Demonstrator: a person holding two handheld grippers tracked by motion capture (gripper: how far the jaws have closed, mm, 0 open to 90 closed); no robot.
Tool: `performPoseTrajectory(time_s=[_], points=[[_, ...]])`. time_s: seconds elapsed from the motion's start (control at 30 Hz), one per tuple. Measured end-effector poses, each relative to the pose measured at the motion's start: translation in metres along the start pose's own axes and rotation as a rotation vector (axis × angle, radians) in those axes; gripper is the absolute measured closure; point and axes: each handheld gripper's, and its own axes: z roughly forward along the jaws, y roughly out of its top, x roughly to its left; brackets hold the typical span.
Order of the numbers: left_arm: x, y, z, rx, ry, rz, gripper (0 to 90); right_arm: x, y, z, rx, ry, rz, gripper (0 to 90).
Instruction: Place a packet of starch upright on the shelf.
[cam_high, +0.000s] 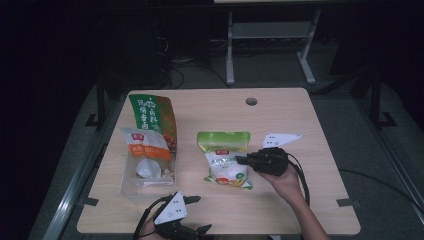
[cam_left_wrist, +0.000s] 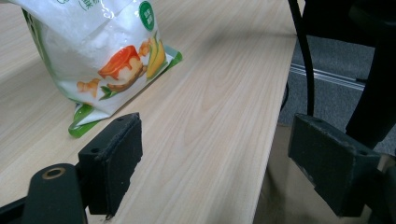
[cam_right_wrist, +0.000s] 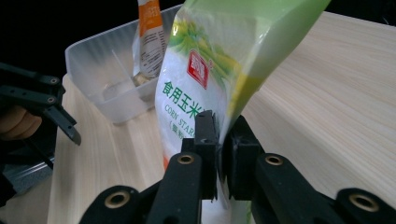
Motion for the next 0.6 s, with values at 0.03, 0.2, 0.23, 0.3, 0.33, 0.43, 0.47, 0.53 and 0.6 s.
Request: performPoseTrajectory(time_s=[0.03,0.2,0.23,0.3,0.33,0.43,0.47,0.53,0.6], points=[[0.000,0.000,0.000,0.001,0.000,0.001,17.4,0.001,0.000,0.000,0.002,0.003,0.001,81.4],[0.000,0.000,0.000,0.003,0.003,0.005,17.4,0.001,0.000,0.003,0.009,0.010,-0.008,74.1],[0.000,0.000,0.000,0.002,0.002,0.003,17.4,0.001,0.000,0.004,0.012,0.022,-0.005,73.4],[0.000,0.000,0.000,0.000,0.004,0.003,17.4,0.003,0.002,0.007,0.019,0.043,-0.017,70.2],[0.000,0.000,0.000,0.000,0.004,0.002,17.4,0.004,0.003,0.009,0.026,0.046,-0.023,67.7],[0.000,0.000,0.000,0.004,0.004,0.005,17.4,0.006,0.005,0.012,0.037,0.031,-0.042,66.0],[0.000,0.000,0.000,0.001,0.004,0.005,17.4,0.006,0.006,0.013,0.040,0.031,-0.040,65.0],[0.000,0.000,0.000,0.002,0.004,0.003,17.4,0.006,0.007,0.016,0.049,0.028,-0.045,64.0],[-0.001,0.000,0.000,-0.004,0.002,-0.002,17.4,0.006,0.009,0.019,0.060,0.024,-0.039,60.5]])
